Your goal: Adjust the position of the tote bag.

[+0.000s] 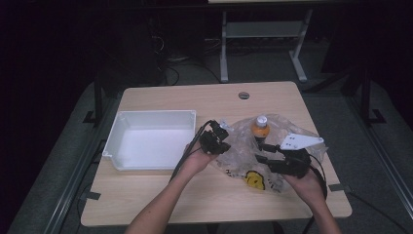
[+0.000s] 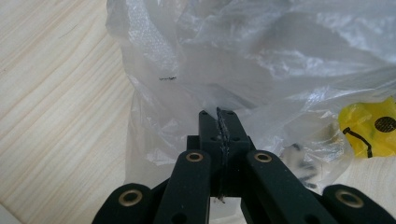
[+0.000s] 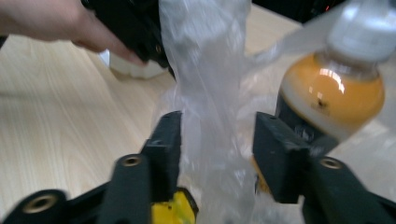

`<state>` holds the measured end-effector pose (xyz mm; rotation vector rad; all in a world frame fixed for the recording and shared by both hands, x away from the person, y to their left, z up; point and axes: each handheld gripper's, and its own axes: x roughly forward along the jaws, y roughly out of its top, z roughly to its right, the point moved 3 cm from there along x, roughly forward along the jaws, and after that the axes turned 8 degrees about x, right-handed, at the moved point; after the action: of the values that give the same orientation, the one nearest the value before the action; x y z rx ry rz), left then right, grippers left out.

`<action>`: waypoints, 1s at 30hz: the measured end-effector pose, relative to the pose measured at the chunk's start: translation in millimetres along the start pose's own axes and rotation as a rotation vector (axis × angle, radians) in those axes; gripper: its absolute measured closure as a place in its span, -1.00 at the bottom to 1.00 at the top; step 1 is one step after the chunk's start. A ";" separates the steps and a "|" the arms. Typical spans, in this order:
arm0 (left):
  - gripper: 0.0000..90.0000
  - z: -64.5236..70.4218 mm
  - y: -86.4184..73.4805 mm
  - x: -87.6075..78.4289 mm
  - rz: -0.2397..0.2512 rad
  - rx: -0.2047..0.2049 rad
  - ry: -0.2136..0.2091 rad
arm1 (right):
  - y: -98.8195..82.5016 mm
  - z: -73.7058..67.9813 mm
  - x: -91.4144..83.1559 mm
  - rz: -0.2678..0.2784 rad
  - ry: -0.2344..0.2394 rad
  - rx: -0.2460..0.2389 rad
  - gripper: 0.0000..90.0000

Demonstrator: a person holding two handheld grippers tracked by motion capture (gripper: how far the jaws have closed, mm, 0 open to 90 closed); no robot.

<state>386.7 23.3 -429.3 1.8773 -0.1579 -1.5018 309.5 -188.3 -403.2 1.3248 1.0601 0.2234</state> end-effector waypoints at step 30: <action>0.17 12.8 11.0 -60.1 0.147 0.062 -0.070 | 16.5 -6.6 40.7 -0.045 0.009 -0.015 0.95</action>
<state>359.9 39.9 -375.4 1.8195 -0.3708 -1.4775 333.6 -151.4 -408.5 1.2859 1.0931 0.2037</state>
